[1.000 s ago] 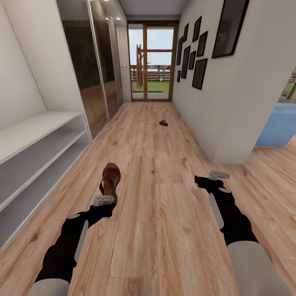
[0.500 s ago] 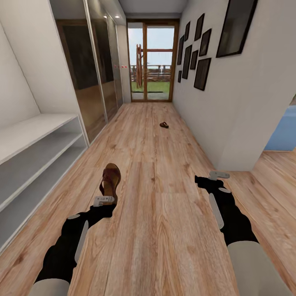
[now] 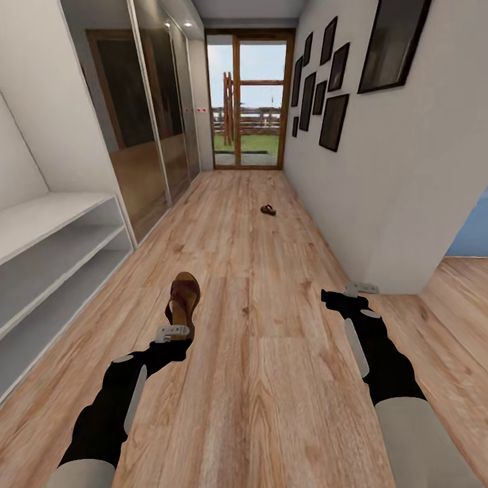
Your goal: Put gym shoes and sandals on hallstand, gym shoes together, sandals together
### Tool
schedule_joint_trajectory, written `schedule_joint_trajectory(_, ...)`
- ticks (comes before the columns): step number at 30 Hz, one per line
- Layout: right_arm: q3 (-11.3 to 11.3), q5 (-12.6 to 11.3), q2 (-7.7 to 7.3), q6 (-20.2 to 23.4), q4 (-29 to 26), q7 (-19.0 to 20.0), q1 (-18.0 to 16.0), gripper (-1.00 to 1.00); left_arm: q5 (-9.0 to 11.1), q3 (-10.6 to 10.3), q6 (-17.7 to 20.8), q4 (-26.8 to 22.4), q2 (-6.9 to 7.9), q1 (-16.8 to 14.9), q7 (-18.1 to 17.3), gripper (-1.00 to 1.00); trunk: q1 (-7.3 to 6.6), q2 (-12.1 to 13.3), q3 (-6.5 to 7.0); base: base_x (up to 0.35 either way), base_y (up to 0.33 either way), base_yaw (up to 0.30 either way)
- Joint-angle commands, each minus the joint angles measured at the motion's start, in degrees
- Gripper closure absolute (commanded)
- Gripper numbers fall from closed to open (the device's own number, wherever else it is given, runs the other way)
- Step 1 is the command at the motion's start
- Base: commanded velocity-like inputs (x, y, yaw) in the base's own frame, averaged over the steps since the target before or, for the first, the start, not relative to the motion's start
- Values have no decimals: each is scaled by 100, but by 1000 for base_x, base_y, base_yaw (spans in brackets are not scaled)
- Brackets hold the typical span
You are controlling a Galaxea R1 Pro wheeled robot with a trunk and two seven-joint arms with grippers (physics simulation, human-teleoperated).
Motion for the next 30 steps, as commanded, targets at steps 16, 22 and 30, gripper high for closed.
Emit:
schedule_joint_trajectory(16, 8, -42, -3, 23, -6, -36, -2, -100, -52, 21, 23, -9, -8, -3, -56, 100, 2, -2, -6, 347, -155, 0)
schedule_joint_trajectory(22, 5, -44, -3, 23, -6, -36, -2, -100, -52, 21, 23, -9, -8, 0, -56, 100, 2, -2, -6, 347, -81, 0)
schedule_joint_trajectory(30, 8, -44, -3, 23, -6, -36, -2, -100, -52, 21, 23, -9, -8, 1, -56, 100, 2, -2, -6, 347, -66, 0)
